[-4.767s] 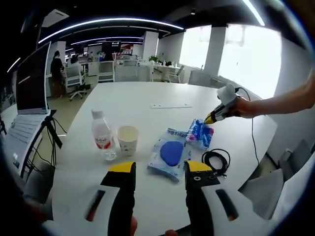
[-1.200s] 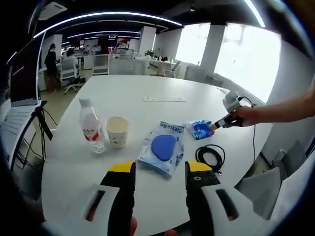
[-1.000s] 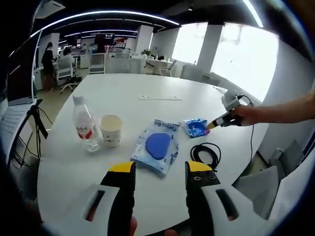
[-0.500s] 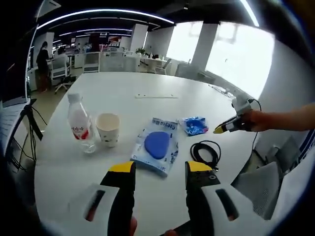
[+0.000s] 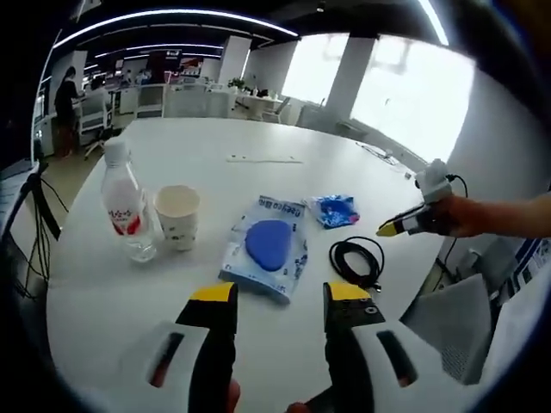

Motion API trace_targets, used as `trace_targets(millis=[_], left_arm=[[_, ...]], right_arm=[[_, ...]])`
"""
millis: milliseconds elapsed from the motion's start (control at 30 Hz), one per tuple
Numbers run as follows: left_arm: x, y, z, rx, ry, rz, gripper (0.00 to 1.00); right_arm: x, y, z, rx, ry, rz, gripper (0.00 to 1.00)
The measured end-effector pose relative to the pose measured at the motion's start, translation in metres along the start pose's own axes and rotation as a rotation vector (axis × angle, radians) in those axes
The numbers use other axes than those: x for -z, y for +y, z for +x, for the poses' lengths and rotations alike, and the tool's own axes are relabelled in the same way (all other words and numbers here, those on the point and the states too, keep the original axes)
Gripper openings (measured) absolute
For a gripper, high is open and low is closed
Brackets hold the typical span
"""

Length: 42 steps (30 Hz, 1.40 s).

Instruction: Arrange the tabletop items into an orderly group along one side of the table until the central work area is clear of visible clutter.

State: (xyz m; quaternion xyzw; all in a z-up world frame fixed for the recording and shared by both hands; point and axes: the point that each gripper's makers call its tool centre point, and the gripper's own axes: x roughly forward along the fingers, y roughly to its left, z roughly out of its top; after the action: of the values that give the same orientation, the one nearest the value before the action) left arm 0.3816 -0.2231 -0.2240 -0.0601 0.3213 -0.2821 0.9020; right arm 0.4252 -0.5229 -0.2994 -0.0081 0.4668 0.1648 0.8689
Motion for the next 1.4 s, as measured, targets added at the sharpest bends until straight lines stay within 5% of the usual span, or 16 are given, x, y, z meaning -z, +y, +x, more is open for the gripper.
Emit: trace_targets(millis=[733, 1167, 1400], left_arm=[[0.021, -0.017, 0.025, 0.119, 0.08, 0.067, 0.38], [0.031, 0.003, 0.026, 0.106, 0.116, 0.052, 0.38], [0.038, 0.007, 0.03, 0.087, 0.143, 0.038, 0.38]], right_arm=[[0.035, 0.048, -0.011, 0.0, -0.004, -0.036, 0.21], [0.024, 0.061, -0.008, -0.02, -0.028, -0.041, 0.21], [0.011, 0.068, -0.003, -0.051, -0.026, -0.112, 0.21]])
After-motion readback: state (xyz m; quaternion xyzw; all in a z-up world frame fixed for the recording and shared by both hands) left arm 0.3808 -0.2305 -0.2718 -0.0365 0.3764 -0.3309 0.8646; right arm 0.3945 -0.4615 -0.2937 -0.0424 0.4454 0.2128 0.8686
